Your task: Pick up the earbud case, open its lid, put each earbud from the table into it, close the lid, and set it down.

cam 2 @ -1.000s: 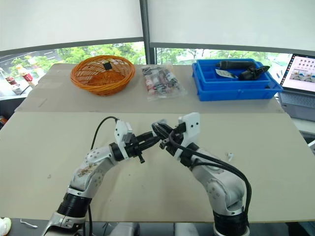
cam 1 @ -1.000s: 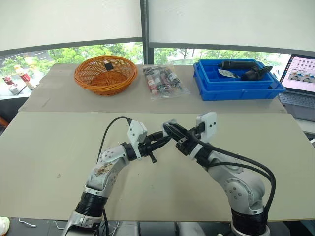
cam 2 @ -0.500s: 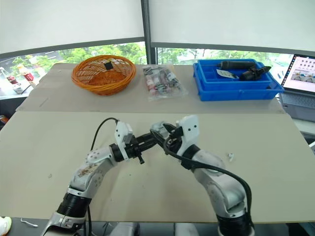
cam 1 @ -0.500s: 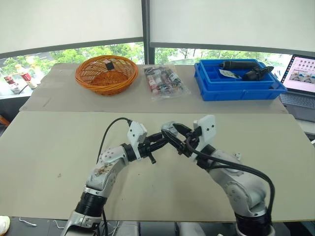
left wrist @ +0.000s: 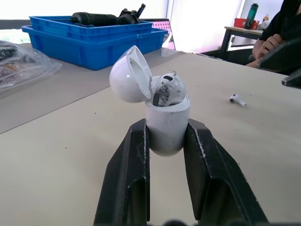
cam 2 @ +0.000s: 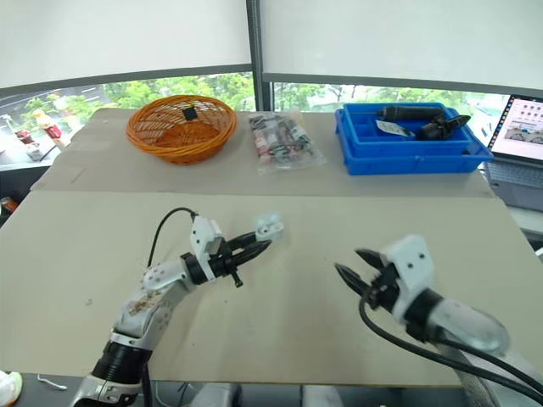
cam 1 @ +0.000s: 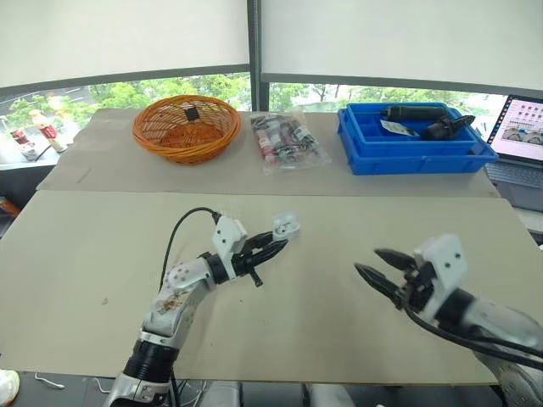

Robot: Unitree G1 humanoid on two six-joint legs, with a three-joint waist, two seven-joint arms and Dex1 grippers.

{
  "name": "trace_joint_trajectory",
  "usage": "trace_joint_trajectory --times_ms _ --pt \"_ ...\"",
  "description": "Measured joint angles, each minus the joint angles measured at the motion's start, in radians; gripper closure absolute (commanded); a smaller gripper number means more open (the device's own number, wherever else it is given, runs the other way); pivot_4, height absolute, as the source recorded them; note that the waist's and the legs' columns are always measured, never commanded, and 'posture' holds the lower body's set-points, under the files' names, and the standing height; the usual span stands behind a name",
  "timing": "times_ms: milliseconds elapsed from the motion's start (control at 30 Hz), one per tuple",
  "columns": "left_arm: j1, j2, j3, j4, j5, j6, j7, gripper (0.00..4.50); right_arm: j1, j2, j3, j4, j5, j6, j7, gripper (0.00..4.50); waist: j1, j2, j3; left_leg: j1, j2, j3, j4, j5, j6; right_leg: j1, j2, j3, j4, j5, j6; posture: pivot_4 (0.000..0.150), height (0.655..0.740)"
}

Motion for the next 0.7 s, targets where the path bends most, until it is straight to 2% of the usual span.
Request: trace_joint_trajectory --times_ms 167,400,500,600,700 --pt "0.038 -0.001 -0.002 -0.003 0.018 -0.039 0.008 3.98 0.2 0.09 -0.184 0.134 -0.051 -0.2 0.065 1.8 0.004 0.0 0.0 0.001 0.0 0.0 0.0 0.0 0.0 0.001 0.0 0.0 0.0 0.0 0.0 0.15 0.7054" --pt "0.06 -0.006 -0.011 -0.005 0.035 -0.062 0.016 3.98 0.327 0.101 -0.22 0.299 -0.12 -0.316 0.114 1.8 0.003 0.003 -0.002 0.001 0.0 0.001 0.0 0.0 0.0 0.001 0.0 0.001 0.0 0.0 0.0 0.15 0.7054" --pt "0.06 -0.008 -0.013 -0.008 0.035 -0.063 0.018 3.98 0.35 0.094 -0.235 0.308 -0.118 -0.331 0.145 1.01 0.004 0.004 -0.002 0.001 0.0 0.001 0.0 0.0 0.0 0.001 0.0 0.001 0.0 0.0 0.0 0.15 0.7054" --pt "0.067 -0.005 -0.013 -0.012 0.036 -0.064 0.019 3.98 0.356 0.088 -0.235 0.313 -0.125 -0.333 0.156 0.0 0.003 0.004 -0.002 0.001 0.0 0.001 0.0 0.0 0.0 0.002 0.0 0.001 -0.001 0.0 0.0 0.15 0.7054" --pt "0.079 0.0 -0.013 -0.018 0.037 -0.064 0.019 3.98 0.302 0.071 -0.215 0.302 -0.145 -0.306 0.119 0.0 0.0 0.004 -0.002 0.002 0.0 0.001 0.0 0.0 0.0 0.002 0.0 0.001 -0.001 0.0 0.0 0.15 0.7054"
